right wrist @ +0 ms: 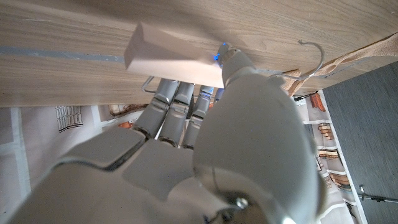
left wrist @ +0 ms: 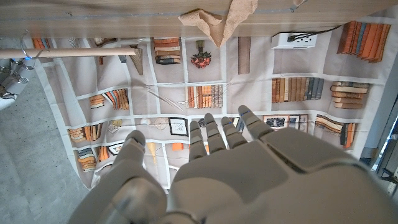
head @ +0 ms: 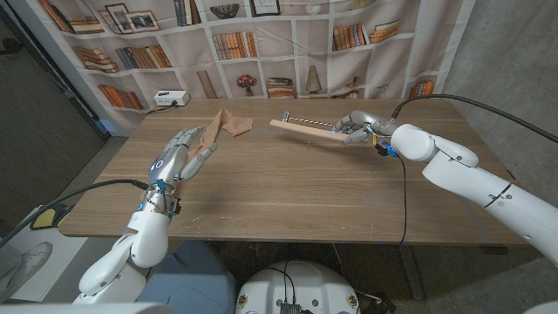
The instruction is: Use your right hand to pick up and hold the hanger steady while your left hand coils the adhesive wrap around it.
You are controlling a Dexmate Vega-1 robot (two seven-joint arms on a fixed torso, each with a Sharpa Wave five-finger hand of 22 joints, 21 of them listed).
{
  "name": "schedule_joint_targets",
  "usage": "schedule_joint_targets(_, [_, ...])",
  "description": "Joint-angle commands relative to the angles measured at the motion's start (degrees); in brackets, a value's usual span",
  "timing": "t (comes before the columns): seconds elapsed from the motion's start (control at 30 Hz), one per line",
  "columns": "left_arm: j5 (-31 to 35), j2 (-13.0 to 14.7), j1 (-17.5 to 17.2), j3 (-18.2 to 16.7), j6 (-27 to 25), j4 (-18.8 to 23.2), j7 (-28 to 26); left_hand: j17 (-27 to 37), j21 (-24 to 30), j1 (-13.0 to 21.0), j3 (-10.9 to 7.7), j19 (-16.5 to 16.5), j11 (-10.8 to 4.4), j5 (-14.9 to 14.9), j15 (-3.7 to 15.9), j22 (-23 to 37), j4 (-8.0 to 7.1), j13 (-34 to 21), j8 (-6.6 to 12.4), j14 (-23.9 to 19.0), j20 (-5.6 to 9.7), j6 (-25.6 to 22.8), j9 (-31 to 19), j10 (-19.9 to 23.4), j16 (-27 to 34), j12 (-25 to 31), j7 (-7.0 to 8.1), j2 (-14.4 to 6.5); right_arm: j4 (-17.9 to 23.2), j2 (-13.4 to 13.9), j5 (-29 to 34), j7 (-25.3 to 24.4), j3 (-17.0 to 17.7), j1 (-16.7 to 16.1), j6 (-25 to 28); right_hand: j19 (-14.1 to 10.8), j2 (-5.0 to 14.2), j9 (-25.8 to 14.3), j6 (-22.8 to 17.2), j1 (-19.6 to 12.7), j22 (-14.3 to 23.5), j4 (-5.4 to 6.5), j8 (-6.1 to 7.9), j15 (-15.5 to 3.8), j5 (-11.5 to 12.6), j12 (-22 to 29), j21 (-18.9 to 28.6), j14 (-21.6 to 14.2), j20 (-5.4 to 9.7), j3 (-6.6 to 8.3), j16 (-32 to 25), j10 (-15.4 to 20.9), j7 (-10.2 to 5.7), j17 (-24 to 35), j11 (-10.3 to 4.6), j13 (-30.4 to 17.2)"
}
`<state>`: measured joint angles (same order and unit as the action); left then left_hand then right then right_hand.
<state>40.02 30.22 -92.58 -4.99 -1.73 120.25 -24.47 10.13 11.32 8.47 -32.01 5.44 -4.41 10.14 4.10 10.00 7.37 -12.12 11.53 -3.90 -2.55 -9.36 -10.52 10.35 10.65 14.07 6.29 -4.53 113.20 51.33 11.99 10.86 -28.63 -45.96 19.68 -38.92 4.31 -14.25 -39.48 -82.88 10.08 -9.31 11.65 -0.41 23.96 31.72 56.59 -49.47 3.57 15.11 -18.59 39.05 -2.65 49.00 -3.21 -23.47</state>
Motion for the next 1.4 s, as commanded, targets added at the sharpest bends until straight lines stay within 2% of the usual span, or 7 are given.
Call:
schedule_joint_targets(0.03, [3.28, -1.59, -2.31, -2.31, -1.26, 1.75, -0.62, 0.09, 0.18, 0.91, -0.3, 0.42, -0.06, -0.24, 0.37, 0.16, 0.65, -0.28, 0.43, -0.05, -0.09, -0.53, -0.15, -0.25, 0.27, 0.12, 0.36, -0.22, 0.39, 0.12, 0.26, 0.19, -0.08, 0.15, -0.04, 0.37, 2.01, -0.17, 0.33, -1.71, 0.17, 0.08, -0.12, -13.06, 0.29, 3.28, 0.41, -6.28, 5.12, 2.31, 0.19, 3.35, 0.06, 0.21, -3.21, -3.49])
schedule_joint_targets(0.3, [5.7, -3.37, -4.02, -3.19, -3.15, 3.33, -0.76, 0.27, 0.45, 0.57, -0.28, 1.19, 0.33, -0.27, 0.07, 0.22, 0.2, -0.31, -0.02, -0.32, -0.77, 0.17, -0.18, -0.37, 0.39, 0.01, -0.83, -0.49, 0.39, 0.02, 0.12, 0.09, -0.01, 0.07, -0.4, 0.5, 1.98, -0.17, 0.38, -1.66, 0.17, 0.07, -0.14, -13.05, 0.31, 3.16, 0.63, -6.28, 5.16, 2.4, 0.36, 3.24, 0.01, 0.32, -3.19, -3.42])
schedule_joint_targets(0.5, [6.36, -4.69, -4.74, -3.52, -3.73, 3.59, -0.96, 0.42, 0.72, 0.31, -0.33, 2.02, 0.18, -0.29, 0.34, 0.32, -0.17, -0.34, -0.17, -2.66, -1.36, 0.29, -0.2, -0.2, 1.19, 0.01, -0.78, -0.75, 0.46, -0.03, -0.15, -0.05, 0.14, -0.12, -0.72, 0.57, 1.98, -0.17, 0.35, -1.64, 0.17, 0.06, -0.13, -13.04, 0.32, 3.18, 0.76, -6.33, 5.16, 2.45, 0.42, 3.36, -0.05, 0.4, -3.18, -3.43])
schedule_joint_targets(0.6, [6.77, -5.16, -5.29, -3.84, -4.07, 3.85, -0.91, 0.43, 0.76, 0.3, -0.34, 2.19, 0.36, -0.3, 0.31, 0.34, -0.18, -0.34, -0.28, -2.75, -1.55, 0.52, -0.21, -0.17, 1.14, 0.0, -0.9, -0.74, 0.57, -0.02, -0.21, -0.09, 0.17, -0.18, -0.82, 0.73, 1.96, -0.17, -0.08, -1.6, 0.15, 0.06, 0.05, -13.04, 0.34, 3.26, 0.93, -6.34, 5.19, 2.54, 0.55, 3.64, -0.62, 0.49, -3.09, -3.47])
schedule_joint_targets(1.0, [6.91, -7.8, -6.14, -4.75, -5.94, 4.12, -1.01, 0.43, 0.78, 0.33, -0.37, 2.41, 0.43, -0.32, 0.04, 0.39, -0.14, -0.36, -0.38, -2.58, -1.35, 0.71, -0.21, -0.31, 0.88, -0.12, -1.02, -0.62, 0.94, -0.16, -0.84, 0.23, 0.27, -0.24, -0.65, 1.01, 1.85, -0.15, -0.41, -1.55, 0.12, 0.02, 0.14, -13.02, 0.33, 3.26, 1.32, -6.45, 5.22, 2.68, 0.7, 4.01, -1.0, 0.76, -2.91, -3.52])
schedule_joint_targets(1.4, [6.02, -8.78, -7.24, -6.2, -5.8, 4.01, -1.49, 0.45, 0.8, 0.26, -0.37, 2.65, 0.35, -0.33, -0.09, 0.42, -0.18, -0.39, -0.48, -2.63, -1.37, 0.98, -0.22, -0.33, 0.75, -0.19, -1.2, -0.51, 1.46, -0.51, -0.65, 0.22, -0.05, 0.01, -0.08, 1.22, 1.69, -0.14, -1.21, -1.6, 0.1, -0.08, 0.42, -13.06, 0.32, 3.19, 1.68, -6.49, 5.15, 2.81, 0.84, 4.1, -0.62, 0.99, -2.79, -3.67])
